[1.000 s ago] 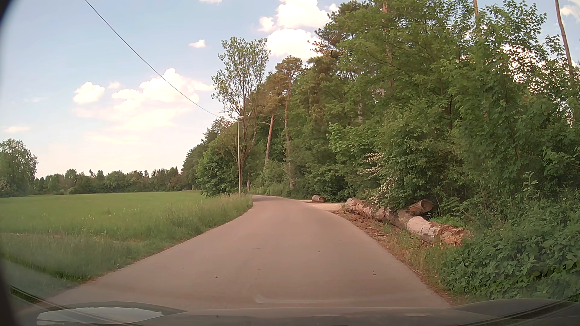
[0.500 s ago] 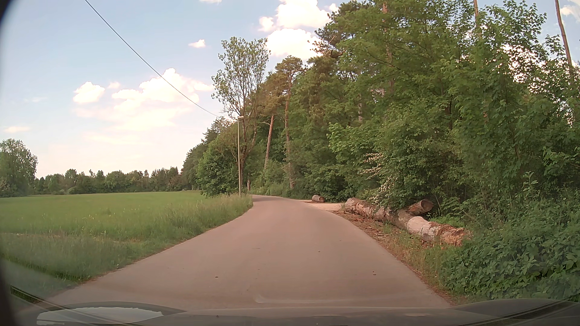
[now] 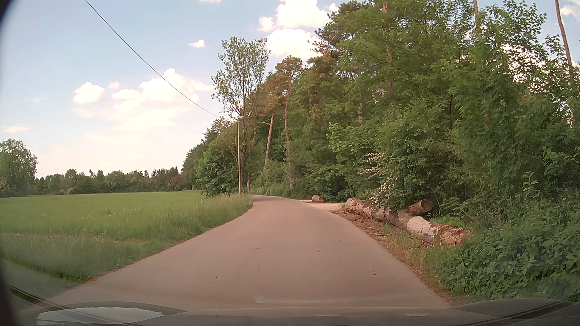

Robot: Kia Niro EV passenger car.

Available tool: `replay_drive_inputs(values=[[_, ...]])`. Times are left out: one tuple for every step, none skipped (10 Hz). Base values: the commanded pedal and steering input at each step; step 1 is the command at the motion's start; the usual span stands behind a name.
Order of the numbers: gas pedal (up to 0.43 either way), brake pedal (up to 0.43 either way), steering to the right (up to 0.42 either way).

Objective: Follow the waypoints while adhering to traffic rules and regulations

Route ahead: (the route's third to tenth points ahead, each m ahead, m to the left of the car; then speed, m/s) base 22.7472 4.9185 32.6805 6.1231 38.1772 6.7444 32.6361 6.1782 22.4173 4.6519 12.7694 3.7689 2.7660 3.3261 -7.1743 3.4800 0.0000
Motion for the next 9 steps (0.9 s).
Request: replay_drive_inputs(values=[[0.0,0.378,0.001],[0.0,0.372,0.001],[0.0,0.348,0.001],[0.0,0.341,0.001],[0.0,0.335,0.001],[0.0,0.335,0.001],[0.0,0.335,0.001],[0.0,0.152,0.001],[0.0,0.018,0.001]])
